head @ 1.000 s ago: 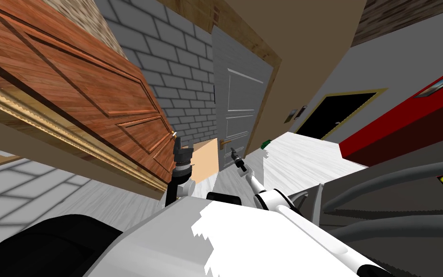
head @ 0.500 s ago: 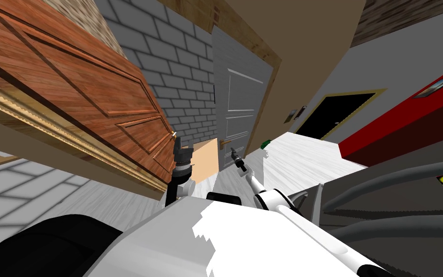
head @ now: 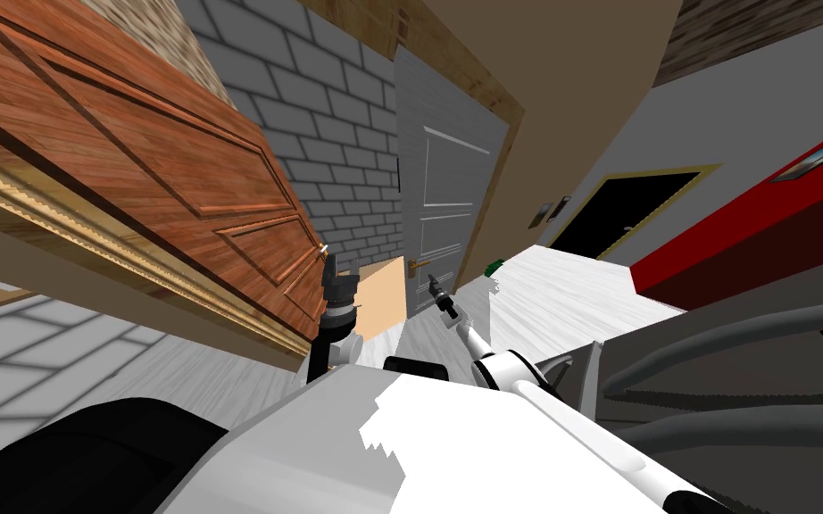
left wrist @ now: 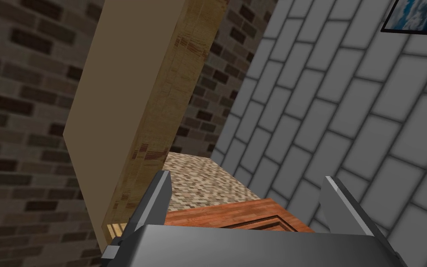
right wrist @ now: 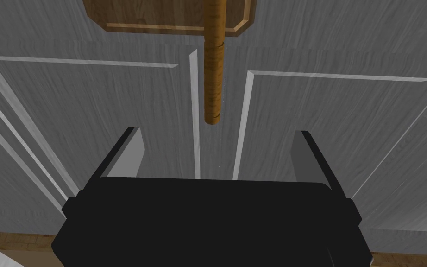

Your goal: Push the door open

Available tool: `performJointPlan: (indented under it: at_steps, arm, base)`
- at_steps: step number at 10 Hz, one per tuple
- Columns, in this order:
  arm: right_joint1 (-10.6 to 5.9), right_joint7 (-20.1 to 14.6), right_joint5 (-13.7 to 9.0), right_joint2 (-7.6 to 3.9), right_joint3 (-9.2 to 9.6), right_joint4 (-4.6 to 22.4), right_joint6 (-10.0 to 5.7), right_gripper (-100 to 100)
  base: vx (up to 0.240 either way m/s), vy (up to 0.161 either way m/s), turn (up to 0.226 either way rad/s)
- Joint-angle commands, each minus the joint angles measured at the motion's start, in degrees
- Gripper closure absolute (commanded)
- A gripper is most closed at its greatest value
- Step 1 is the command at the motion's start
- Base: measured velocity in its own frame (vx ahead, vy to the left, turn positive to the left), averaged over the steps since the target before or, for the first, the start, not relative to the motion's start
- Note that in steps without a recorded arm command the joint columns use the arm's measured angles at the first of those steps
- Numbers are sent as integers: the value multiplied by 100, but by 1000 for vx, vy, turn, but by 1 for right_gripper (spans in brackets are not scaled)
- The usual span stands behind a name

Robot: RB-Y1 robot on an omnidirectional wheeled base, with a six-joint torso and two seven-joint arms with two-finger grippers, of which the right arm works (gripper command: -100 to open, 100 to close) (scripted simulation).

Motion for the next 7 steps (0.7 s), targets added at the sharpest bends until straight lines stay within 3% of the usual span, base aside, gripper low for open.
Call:
performJointPlan:
  at_steps: [1, 7]
  arm:
    - [-9, 0, 0, 1, 0, 18, -10, -100]
    - [-9, 0, 0, 1, 0, 18, -10, -100]
  base:
    - [11, 2, -15]
    - [3, 1, -2]
